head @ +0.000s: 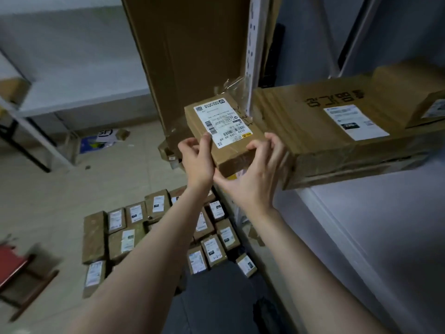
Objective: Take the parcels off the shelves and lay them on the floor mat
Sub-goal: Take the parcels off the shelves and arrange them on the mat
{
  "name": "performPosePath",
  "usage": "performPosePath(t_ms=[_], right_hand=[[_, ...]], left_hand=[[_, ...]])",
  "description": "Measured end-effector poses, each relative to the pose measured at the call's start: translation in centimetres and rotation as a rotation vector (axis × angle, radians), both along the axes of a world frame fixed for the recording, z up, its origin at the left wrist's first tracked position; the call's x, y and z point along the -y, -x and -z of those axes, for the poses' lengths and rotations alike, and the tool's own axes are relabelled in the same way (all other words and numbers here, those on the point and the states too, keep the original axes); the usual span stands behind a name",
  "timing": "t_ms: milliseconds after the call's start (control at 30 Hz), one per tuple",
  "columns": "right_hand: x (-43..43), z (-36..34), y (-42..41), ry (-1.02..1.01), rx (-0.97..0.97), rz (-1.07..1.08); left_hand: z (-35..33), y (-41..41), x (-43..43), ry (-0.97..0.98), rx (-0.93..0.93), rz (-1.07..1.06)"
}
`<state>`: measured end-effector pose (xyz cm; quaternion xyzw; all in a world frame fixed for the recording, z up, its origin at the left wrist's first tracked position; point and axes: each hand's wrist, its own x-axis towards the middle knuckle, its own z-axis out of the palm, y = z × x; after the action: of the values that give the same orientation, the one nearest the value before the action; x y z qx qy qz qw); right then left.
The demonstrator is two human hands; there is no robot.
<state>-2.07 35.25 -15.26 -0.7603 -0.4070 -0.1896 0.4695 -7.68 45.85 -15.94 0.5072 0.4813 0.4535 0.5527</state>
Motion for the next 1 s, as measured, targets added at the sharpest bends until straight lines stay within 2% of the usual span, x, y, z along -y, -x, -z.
performPosePath(t_ms=[100, 267, 400, 500, 633, 833, 1000], right_hand=[[-0.9, 4.0, 3.1, 0.024, -0.039, -0.088], [-0.2, 14.8, 9.5, 0.145, -0.1, -0.205], [4.3, 24.2, 15.8, 0.242, -0.208, -0.26], [8.5, 28.7, 20.2, 0.335, -0.303, -0.338], [12.5, 31.2, 23.3, 0.395, -0.36, -0.371], [18.1, 32.8, 23.2, 0.461, -0.365, -0.326], [22.3, 35.3, 21.8, 0.476, -0.518, -0.292]], left_hand=[[3.8, 4.1, -0.3, 0.042, 0.0, -0.012], [14.1, 12.0, 1.7, 0.134, -0.123, -0.091], [22.8, 19.2, 6.7, 0.244, -0.19, -0.1], [26.9, 24.3, 11.0, 0.348, -0.248, -0.13], [29.3, 27.7, 14.9, 0.369, -0.31, -0.143], [30.8, 27.8, 20.0, 0.376, -0.332, -0.085], [32.6, 26.5, 23.3, 0.38, -0.283, 0.014]])
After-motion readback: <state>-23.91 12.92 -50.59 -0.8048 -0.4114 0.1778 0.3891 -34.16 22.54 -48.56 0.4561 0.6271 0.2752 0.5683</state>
